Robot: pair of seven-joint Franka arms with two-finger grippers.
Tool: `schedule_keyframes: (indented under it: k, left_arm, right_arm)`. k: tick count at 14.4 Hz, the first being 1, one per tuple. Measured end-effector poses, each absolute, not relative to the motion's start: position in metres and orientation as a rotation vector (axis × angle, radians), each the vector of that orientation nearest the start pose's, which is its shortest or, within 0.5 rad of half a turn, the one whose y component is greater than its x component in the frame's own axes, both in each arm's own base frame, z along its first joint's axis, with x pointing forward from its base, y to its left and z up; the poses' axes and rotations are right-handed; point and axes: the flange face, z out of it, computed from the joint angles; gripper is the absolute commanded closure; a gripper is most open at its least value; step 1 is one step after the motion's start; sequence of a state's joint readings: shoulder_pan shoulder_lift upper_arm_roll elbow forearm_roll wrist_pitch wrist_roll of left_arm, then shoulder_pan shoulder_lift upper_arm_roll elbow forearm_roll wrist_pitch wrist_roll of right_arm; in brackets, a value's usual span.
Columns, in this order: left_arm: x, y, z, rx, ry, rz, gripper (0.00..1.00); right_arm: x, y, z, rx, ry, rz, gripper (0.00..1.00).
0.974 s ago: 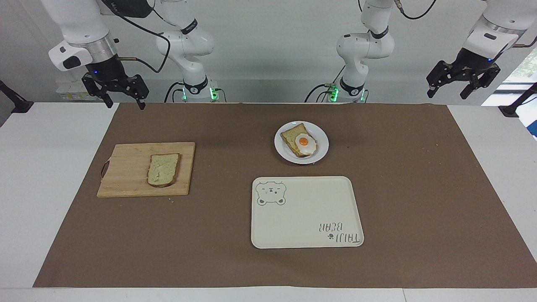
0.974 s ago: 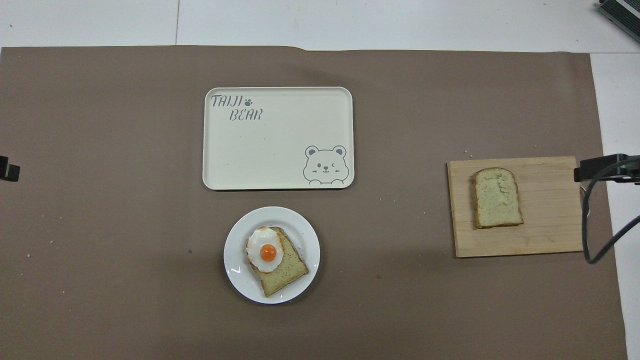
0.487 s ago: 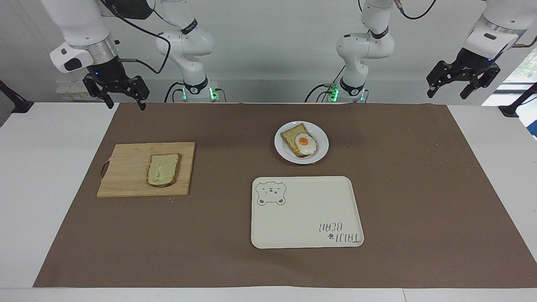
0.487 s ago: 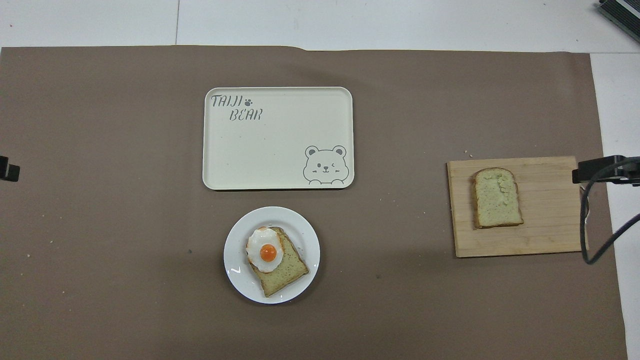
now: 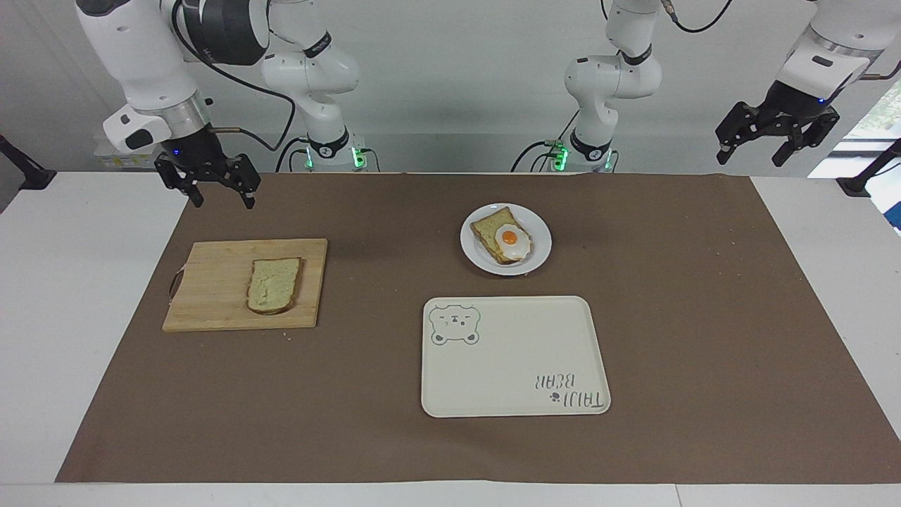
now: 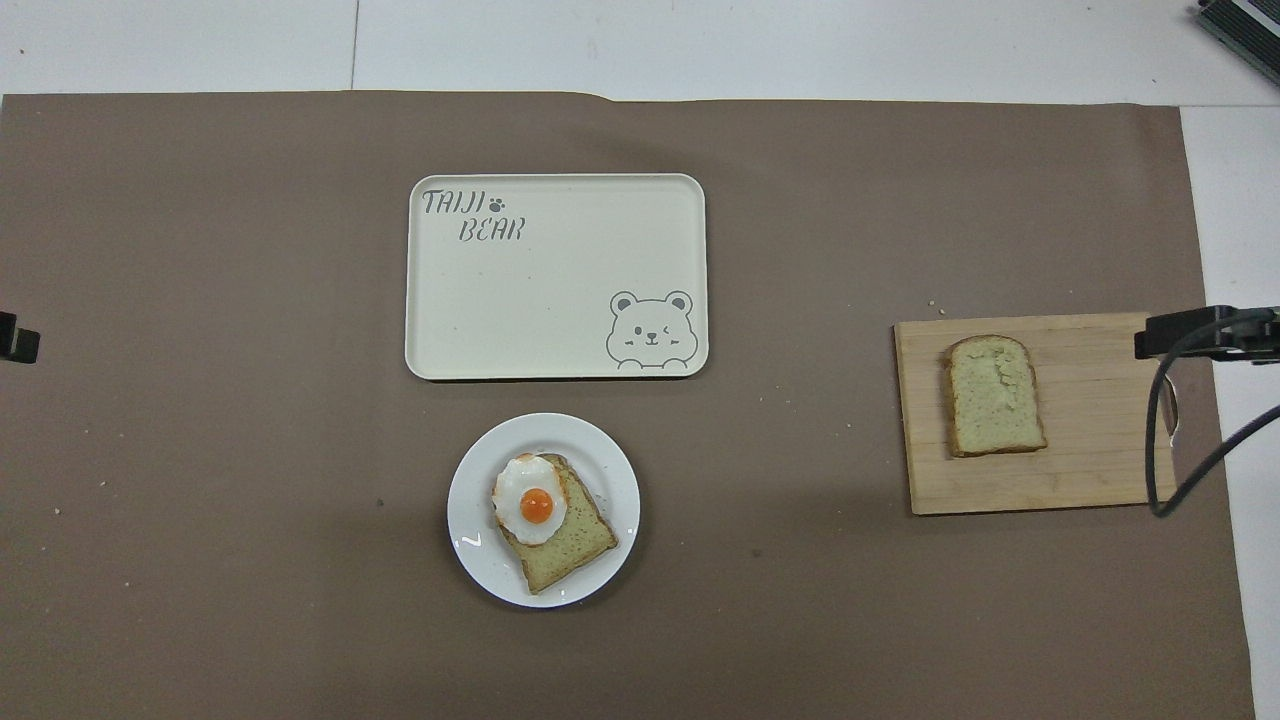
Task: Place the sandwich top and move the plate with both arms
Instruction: 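Reach the right gripper to the bread slice on the cutting board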
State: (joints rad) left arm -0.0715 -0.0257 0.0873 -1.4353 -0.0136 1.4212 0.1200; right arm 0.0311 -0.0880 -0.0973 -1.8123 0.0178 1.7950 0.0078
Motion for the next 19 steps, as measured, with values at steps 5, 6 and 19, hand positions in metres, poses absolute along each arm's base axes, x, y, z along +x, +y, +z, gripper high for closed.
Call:
schedule_keyframes:
  k: [5,6,19]
  left_arm:
    - [0.529,0.007,0.688,-3.152,0.168,-0.02,0.0]
    - [0.529,0.007,0.688,-3.152,0.168,-0.02,0.0]
    - [0.529,0.007,0.688,-3.152,0.168,-0.02,0.0]
  right_arm:
    - [0.556,-0.051,0.502,-3.069,0.097,-0.131,0.0]
    - [0.56,-0.059,0.482,-3.064,0.086,-0.134,0.0]
    - [0.558,-0.113,0.343,-2.983,0.1,-0.053,0.0]
